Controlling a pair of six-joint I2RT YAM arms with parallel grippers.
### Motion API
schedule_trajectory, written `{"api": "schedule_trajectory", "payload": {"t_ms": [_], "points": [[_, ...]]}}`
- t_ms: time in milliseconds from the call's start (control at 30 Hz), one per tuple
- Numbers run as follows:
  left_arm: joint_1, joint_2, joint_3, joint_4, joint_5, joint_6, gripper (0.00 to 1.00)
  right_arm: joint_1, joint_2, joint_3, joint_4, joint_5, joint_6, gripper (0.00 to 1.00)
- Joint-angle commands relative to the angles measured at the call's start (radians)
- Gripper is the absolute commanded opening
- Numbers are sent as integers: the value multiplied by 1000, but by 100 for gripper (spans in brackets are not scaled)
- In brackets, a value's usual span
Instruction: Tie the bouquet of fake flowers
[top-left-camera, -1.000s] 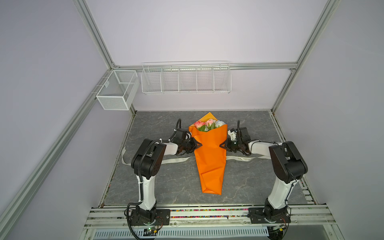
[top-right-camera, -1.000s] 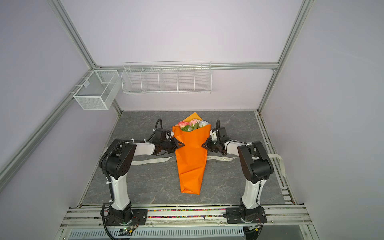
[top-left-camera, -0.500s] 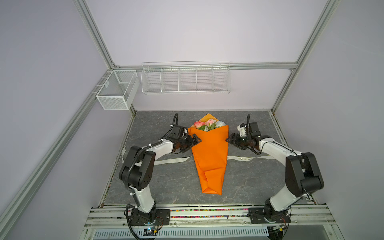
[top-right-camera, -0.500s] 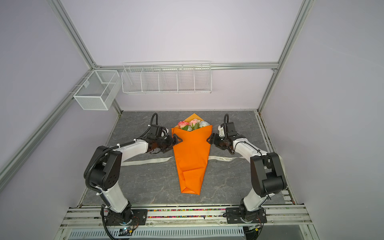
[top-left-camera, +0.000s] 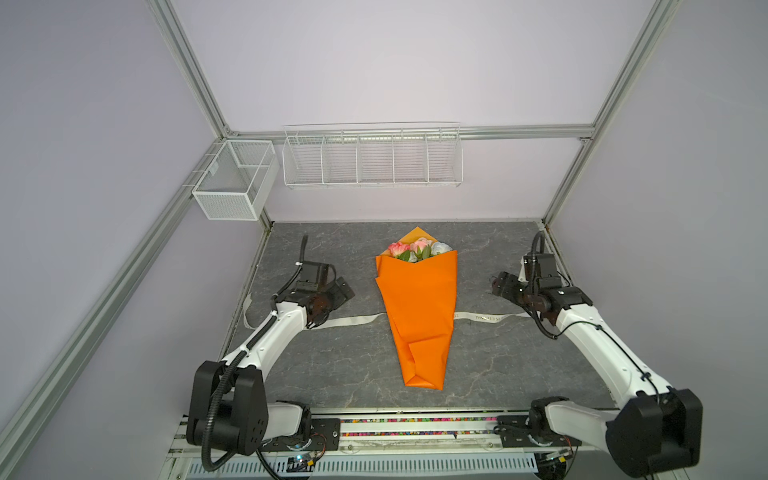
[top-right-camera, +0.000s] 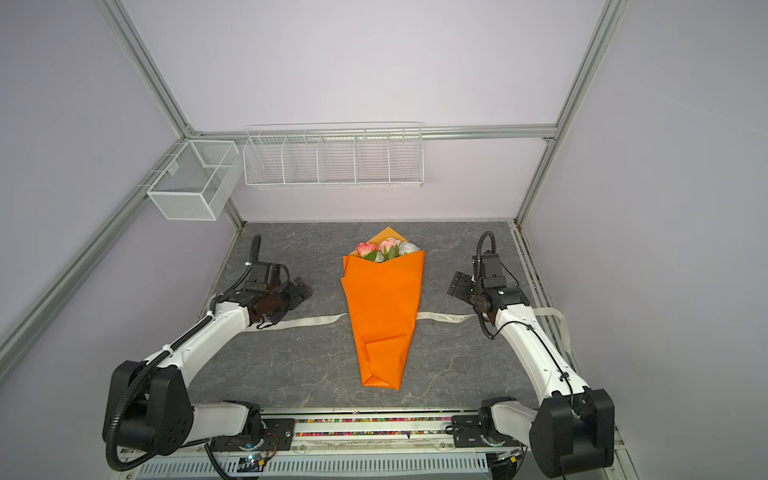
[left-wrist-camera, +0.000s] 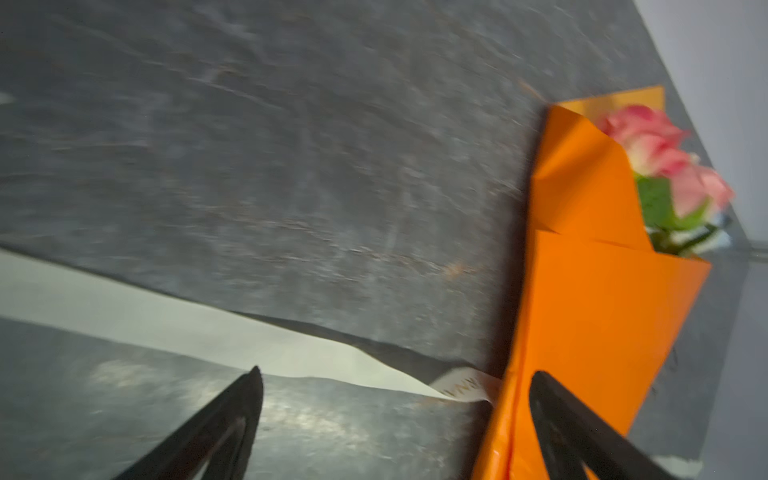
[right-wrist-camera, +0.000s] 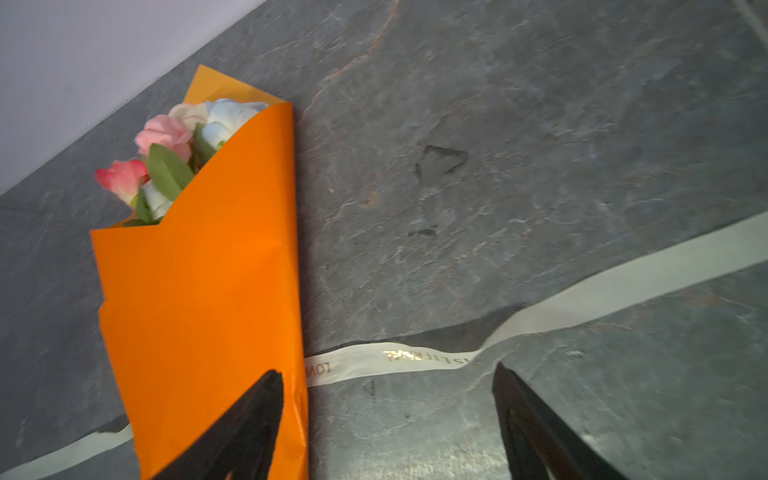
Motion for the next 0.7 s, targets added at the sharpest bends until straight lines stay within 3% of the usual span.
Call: {"api": "schedule_trajectory", "payload": {"t_ms": [0, 200, 367, 433, 667], "points": [[130, -11, -43, -128, -47, 8, 93, -19, 8, -4, -84, 96, 16, 79], [240, 67, -17, -171, -94, 34, 82, -30, 18, 11, -99, 102, 16, 77], [242, 203, 86, -240, -116, 22, 77, -34, 22, 11, -108, 111, 9, 77], [241, 243, 117, -257, -123, 28, 70, -36, 24, 10, -118, 119, 10, 77], [240, 307, 132, -232, -128, 20, 69, -58, 30, -10, -143, 137, 11, 77]]}}
